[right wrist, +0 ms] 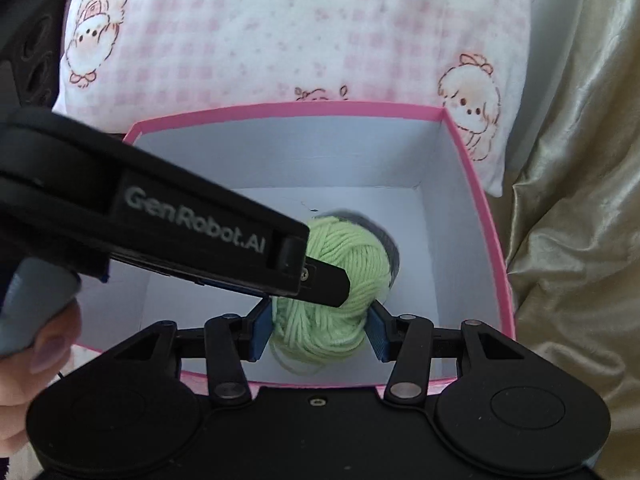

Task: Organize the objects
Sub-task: 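Carry the yarn ball with the left gripper over the pink box, then lower the yarn ball into the pink box and open the left gripper, then move the left tool toward the blue wet-wipes pack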

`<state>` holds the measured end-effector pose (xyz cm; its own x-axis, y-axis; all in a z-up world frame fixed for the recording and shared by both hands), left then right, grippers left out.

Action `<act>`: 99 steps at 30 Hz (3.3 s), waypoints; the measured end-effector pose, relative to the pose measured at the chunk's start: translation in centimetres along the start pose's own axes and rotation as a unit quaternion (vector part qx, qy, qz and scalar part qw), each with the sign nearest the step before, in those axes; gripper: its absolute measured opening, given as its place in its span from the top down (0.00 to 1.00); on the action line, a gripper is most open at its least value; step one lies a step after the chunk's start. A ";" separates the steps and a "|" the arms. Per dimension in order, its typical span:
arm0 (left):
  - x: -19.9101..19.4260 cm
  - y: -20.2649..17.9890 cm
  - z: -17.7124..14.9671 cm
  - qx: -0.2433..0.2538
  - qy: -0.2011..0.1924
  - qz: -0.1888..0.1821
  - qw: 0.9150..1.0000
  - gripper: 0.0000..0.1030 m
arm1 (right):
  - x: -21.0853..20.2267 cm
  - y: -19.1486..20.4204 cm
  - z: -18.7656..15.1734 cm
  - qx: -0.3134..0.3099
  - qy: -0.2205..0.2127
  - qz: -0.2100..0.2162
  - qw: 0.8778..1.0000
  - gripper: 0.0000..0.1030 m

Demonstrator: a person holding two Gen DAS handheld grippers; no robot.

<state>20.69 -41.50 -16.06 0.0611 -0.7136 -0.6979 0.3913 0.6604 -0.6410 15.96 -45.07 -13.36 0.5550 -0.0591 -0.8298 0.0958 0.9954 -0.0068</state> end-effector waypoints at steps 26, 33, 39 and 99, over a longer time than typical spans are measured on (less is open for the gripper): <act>3.7 1.5 0.4 -0.056 0.016 -0.001 0.998 0.52 | 0.8 -1.4 -0.9 -0.011 -0.002 -0.021 1.000 0.34; 4.9 0.6 0.5 -0.118 0.018 -0.079 0.990 0.65 | 1.9 -3.3 -0.5 -0.028 -0.017 -0.121 0.992 0.46; 5.8 0.1 1.0 -0.126 0.010 -0.074 0.989 0.67 | 2.3 -4.2 -0.3 -0.028 -0.018 -0.129 0.991 0.53; -33.8 11.7 -14.8 -0.014 -0.076 0.238 0.968 0.22 | -16.4 24.9 -3.5 -0.205 -0.023 0.208 0.956 0.13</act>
<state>9.63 -6.14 -4.70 0.3630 -0.3516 -0.8629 0.2602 0.9275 -0.2684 6.30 -19.08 -1.85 0.5108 0.3547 -0.7831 -0.4682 0.8788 0.0926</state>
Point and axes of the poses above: each gripper's, at about its wrist camera, not at the fingertips, and x roughly the way its jaws point, y to its left, z to its top, the point moved 9 cm from there along x, roughly the way its jaws point, and after that the axes turned 1 degree about -y, right-handed, at the moved point
